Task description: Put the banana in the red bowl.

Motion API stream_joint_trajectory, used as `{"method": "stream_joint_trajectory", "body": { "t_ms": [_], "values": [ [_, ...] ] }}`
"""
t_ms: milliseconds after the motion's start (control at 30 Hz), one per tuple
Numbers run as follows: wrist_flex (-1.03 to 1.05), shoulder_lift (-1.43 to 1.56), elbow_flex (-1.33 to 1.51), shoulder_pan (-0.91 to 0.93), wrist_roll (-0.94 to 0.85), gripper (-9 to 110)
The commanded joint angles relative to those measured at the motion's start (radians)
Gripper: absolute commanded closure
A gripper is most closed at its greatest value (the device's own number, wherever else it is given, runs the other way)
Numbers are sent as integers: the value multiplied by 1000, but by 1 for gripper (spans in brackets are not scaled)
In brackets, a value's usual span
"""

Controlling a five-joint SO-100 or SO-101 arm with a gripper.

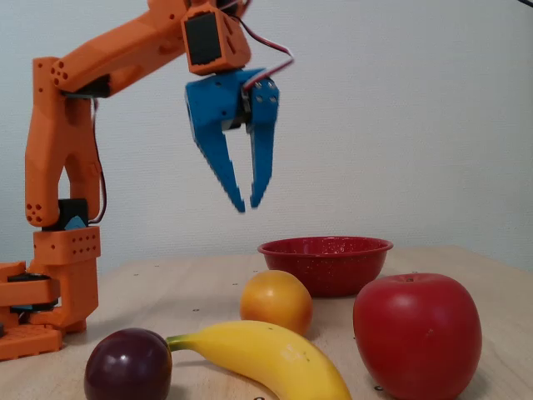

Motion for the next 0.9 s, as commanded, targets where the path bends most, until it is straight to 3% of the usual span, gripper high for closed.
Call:
{"method": "stream_joint_trajectory", "body": {
  "t_ms": [0, 167, 600, 867],
  "values": [
    [15, -2, -112, -67, 115, 101],
    [28, -124, -199, -147, 212, 95],
    [41, -403, -364, -259, 390, 59],
    [38, -497, -388, -255, 446, 53]
  ]
}}
